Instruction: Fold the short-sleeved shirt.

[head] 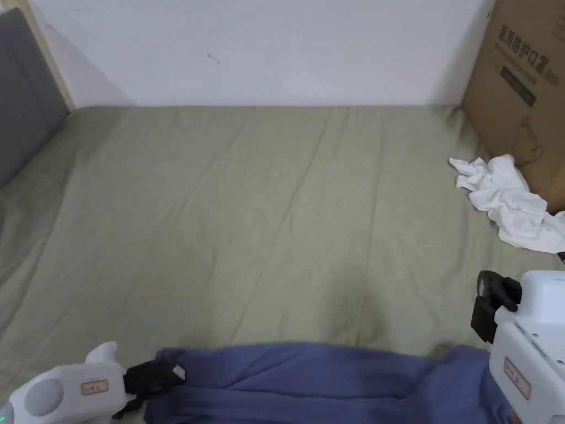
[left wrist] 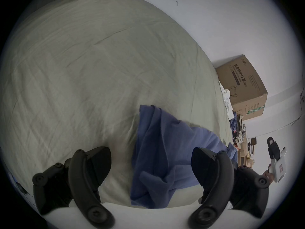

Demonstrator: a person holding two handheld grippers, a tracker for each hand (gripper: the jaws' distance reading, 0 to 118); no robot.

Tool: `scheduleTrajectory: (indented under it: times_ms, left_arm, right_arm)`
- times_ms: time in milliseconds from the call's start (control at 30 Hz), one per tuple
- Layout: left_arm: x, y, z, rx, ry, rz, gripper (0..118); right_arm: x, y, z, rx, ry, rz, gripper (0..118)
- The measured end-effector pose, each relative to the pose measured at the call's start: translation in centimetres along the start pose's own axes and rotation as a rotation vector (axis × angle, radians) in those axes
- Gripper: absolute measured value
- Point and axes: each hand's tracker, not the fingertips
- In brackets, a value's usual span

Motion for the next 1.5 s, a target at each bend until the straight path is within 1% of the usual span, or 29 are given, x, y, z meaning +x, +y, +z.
scheduleTrajectory:
  times_ms: [100, 133, 200, 233, 267, 300, 333, 367, 400, 433, 467, 567, 667, 767, 833, 967, 1100, 1200, 1267, 1367, 1500]
  left_arm:
    - [0.8, 0.1, -0.3, 0.006, -0.002, -0.056, 106]
    - [1.2, 0.1, -0.6, 0.004, 0.007, -0.079, 104]
    - [2.1, -0.1, -1.1, -0.004, 0.04, -0.132, 96]
    - [2.4, -0.2, -1.2, -0.006, 0.058, -0.159, 88]
    - [2.7, -0.3, -1.2, -0.008, 0.075, -0.185, 74]
    - [2.9, -0.3, -1.2, -0.008, 0.1, -0.207, 63]
    - [3.0, -0.3, -1.0, -0.01, 0.13, -0.232, 46]
    - [2.9, -0.4, -0.9, -0.016, 0.129, -0.244, 22]
    - [2.8, -0.3, -0.6, -0.01, 0.112, -0.229, 19]
    - [2.6, -0.2, -0.5, -0.025, 0.043, -0.196, 17]
    - [3.0, -0.4, -0.3, -0.006, 0.064, -0.191, 16]
    - [4.4, -0.6, 0.6, 0.046, 0.099, -0.273, 15]
    - [5.3, -0.3, 2.2, 0.077, 0.085, -0.271, 14]
    - [5.0, 0.7, 3.7, 0.11, 0.072, -0.236, 14]
    - [4.5, 1.2, 4.5, 0.119, 0.083, -0.21, 14]
    - [3.1, 2.1, 6.7, 0.145, 0.124, -0.202, 14]
    - [1.7, 2.7, 9.2, 0.157, 0.198, -0.184, 14]
    - [1.3, 2.8, 10.4, 0.164, 0.223, -0.167, 14]
    - [2.4, 2.6, 10.6, 0.161, 0.228, -0.166, 14]
    - [6.6, 1.5, 10.2, 0.147, 0.251, -0.215, 14]
    - [12.1, 0.3, 8.4, 0.114, 0.216, -0.246, 14]
  right_arm:
    - [0.1, -0.1, -0.2, -0.008, -0.002, 0.002, 2]
    - [0.2, -0.2, -0.2, -0.01, -0.001, -0.001, 2]
    - [0.4, -0.2, -0.2, -0.014, -0.002, -0.009, 2]
    - [0.5, -0.2, -0.2, -0.014, -0.003, -0.012, 2]
    - [0.6, -0.2, -0.2, -0.014, -0.004, -0.017, 2]
    - [0.7, -0.2, -0.1, -0.012, -0.005, -0.021, 2]
    - [0.8, -0.2, -0.1, -0.011, -0.005, -0.024, 2]
    - [0.9, -0.2, -0.1, -0.01, -0.006, -0.025, 2]
    - [1.0, -0.2, 0.0, -0.01, -0.007, -0.028, 2]
    - [1.1, -0.3, 0.0, -0.011, -0.007, -0.031, 2]
    - [1.2, -0.3, 0.0, -0.011, -0.008, -0.035, 2]
    - [1.5, -0.3, 0.2, -0.01, -0.011, -0.043, 2]
    - [1.9, -0.2, 0.3, -0.005, -0.015, -0.049, 2]
    - [2.2, 0.1, 0.4, 0.003, -0.02, -0.055, 2]
    - [2.4, 0.3, 0.5, 0.008, -0.022, -0.056, 2]
    - [2.8, 0.4, 0.6, 0.015, -0.025, -0.06, 2]
    - [3.2, 0.3, 0.7, 0.018, -0.024, -0.072, 2]
    - [3.5, 0.2, 0.9, 0.02, -0.02, -0.074, 2]
    - [3.7, 0.0, 1.0, 0.02, -0.016, -0.076, 2]
    - [4.0, -0.1, 1.2, 0.021, -0.008, -0.091, 2]
    - [4.3, -0.1, 1.6, 0.025, 0.004, -0.095, 2]
